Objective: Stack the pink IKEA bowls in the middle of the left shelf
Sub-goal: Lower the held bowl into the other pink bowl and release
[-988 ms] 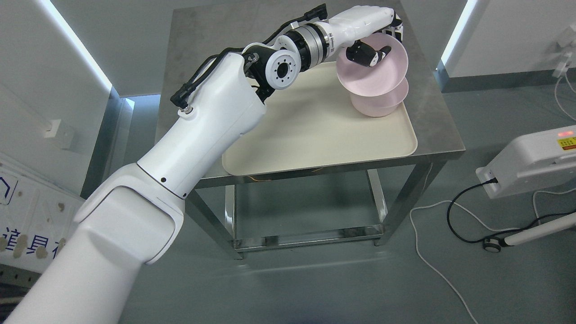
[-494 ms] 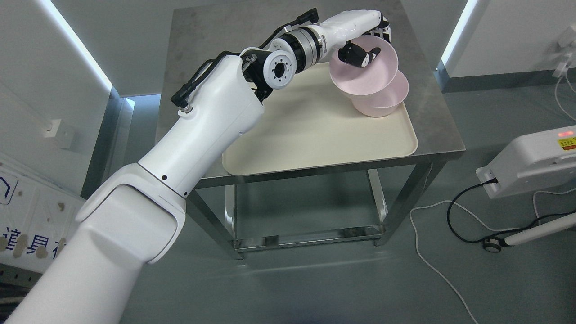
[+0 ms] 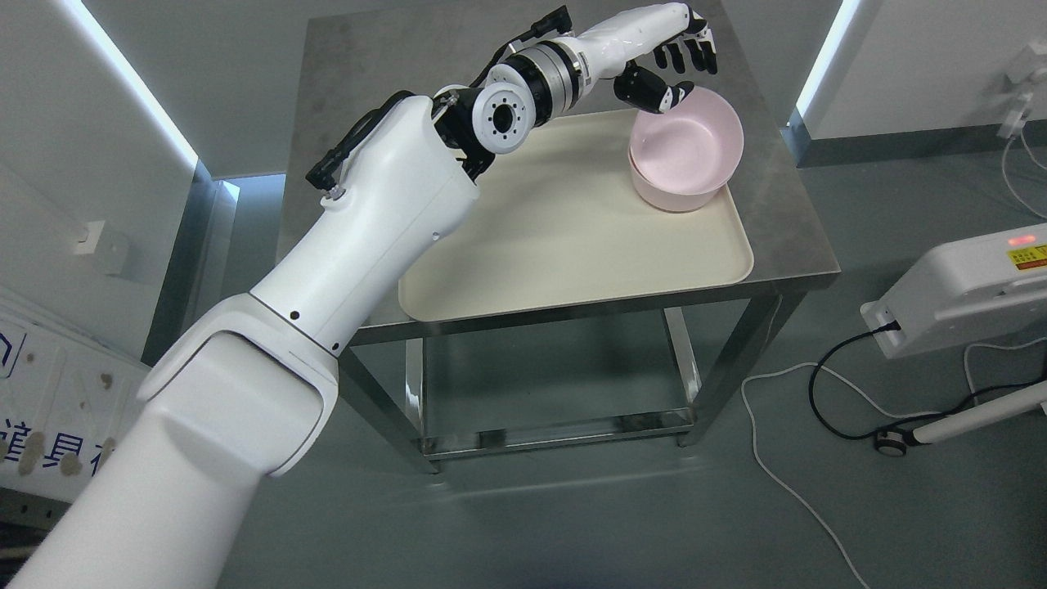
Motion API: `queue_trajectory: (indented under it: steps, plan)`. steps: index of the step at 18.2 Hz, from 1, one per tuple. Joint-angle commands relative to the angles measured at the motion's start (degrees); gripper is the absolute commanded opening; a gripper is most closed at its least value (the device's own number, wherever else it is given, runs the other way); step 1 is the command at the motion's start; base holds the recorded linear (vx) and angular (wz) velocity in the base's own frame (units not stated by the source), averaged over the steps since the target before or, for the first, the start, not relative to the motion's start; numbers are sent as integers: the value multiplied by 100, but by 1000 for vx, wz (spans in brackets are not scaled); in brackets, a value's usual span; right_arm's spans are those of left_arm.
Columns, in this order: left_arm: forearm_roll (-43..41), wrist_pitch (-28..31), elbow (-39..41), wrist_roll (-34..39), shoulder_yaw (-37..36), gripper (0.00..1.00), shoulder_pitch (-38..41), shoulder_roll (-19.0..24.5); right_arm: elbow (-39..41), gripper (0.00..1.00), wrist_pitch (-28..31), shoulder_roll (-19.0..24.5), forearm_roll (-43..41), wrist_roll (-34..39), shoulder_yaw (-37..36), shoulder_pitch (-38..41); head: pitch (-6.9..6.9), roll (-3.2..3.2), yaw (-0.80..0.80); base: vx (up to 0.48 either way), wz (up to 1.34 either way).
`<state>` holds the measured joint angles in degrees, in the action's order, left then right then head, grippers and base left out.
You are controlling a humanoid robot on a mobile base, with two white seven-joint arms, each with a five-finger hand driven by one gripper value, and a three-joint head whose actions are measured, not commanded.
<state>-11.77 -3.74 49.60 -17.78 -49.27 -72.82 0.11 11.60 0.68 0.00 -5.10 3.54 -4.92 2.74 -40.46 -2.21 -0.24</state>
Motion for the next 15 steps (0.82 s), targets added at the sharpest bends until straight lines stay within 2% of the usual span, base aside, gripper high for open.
queue_trajectory:
  steps: [1,2,3,4,7,8,11,15]
  plan:
    - [105,-48,-73,-15,215,40,-13,89,0,100,2,-100,0,-3,0,-2,0,0,0,0,0]
    - [105,-92,-47,-50,416,46,-4,89,0,100,2,-100,0,-3,0,-2,0,0,0,0,0]
    - [113,-110,101,-15,601,56,31,89,0,100,2,-100,0,-3,0,-2,0,0,0,0,0]
    - [114,-110,425,2,899,68,179,89,0,100,2,-100,0,-3,0,-2,0,0,0,0,0]
    - [314,-110,1453,-58,1709,87,750,89,0,100,2,-100,0,-3,0,7,0,0,0,0,0]
    - [464,-110,1865,-146,1789,90,987,89,0,100,2,-100,0,-3,0,-2,0,0,0,0,0]
    - [430,-84,2965,-839,1685,90,1717,89,0,100,2,-100,0,-3,0,-2,0,0,0,0,0]
    - [-630,-40,3117,-1052,1359,89,2254,89,0,100,2,-100,0,-3,0,-2,0,0,0,0,0]
